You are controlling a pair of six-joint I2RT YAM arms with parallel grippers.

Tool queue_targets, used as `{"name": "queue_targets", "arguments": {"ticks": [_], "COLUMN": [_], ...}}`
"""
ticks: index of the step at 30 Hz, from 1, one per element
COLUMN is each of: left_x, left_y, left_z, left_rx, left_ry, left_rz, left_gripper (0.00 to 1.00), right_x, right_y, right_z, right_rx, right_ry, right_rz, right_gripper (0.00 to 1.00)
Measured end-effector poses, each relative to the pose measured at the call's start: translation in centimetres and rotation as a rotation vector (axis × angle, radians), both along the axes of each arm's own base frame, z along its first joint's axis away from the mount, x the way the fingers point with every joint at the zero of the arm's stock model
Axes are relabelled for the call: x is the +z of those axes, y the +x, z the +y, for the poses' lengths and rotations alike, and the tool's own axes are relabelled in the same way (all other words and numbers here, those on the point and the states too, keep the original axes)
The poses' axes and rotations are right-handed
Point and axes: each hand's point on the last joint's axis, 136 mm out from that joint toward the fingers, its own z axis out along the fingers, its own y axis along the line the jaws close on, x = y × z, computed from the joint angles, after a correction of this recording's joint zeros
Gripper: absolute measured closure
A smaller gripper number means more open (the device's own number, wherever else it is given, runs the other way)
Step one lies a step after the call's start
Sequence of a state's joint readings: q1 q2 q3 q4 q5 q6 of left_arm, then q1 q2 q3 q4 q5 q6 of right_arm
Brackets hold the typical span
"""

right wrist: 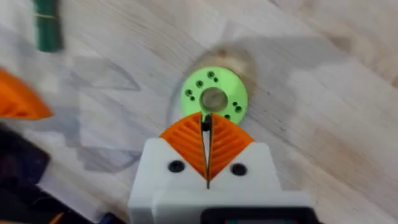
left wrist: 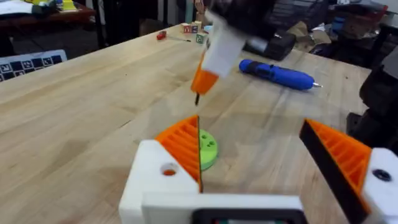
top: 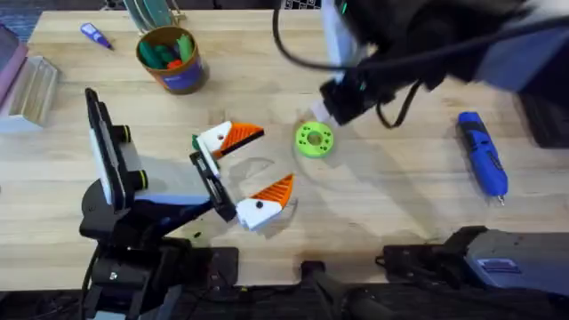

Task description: Pick up the gripper from the table and insert it into the empty holder that is missing its gripper. Then pick up a screw, insert it into the mounting hole, and use the screwdriver to tighten it. Finally, clean up the table by picking up the vegetable and placing it into the bucket.

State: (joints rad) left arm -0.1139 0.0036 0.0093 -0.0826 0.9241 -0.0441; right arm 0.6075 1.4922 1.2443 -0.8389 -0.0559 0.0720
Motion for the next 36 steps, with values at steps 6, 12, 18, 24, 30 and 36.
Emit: {"name": "queue_targets", "arguments": {"ticks": [6,12,18,24,30,36], "left_x": [0.0,0.0,0.0,0.0,0.0,0.0], "left_y": [0.0,0.0,0.0,0.0,0.0,0.0], "left_z": [0.0,0.0,0.0,0.0,0.0,0.0], "left_rx": [0.0,0.0,0.0,0.0,0.0,0.0], "left_ry": [0.0,0.0,0.0,0.0,0.001,0.001], "left_rz": [0.0,0.0,0.0,-0.001,-0.002,-0.002], "left_gripper": [0.015,0.015,0.014,0.016,0.015,0.015], "right_x": [5.6,7.4,8.2,8.9,9.5,9.9], "right_y": [-0.1,-3.3,-6.1,-6.6,-7.0,-6.7], "right_z": [3.4,8.1,11.3,12.6,13.7,15.0], "right_rx": [0.097,0.241,0.339,0.356,0.376,0.386], "right_ry": [0.159,0.287,0.346,0.386,0.418,0.429], "right_rz": [-0.045,-0.015,-0.004,-0.015,-0.036,-0.036], "right_gripper": [0.995,0.995,0.995,0.995,0.995,0.995]}}
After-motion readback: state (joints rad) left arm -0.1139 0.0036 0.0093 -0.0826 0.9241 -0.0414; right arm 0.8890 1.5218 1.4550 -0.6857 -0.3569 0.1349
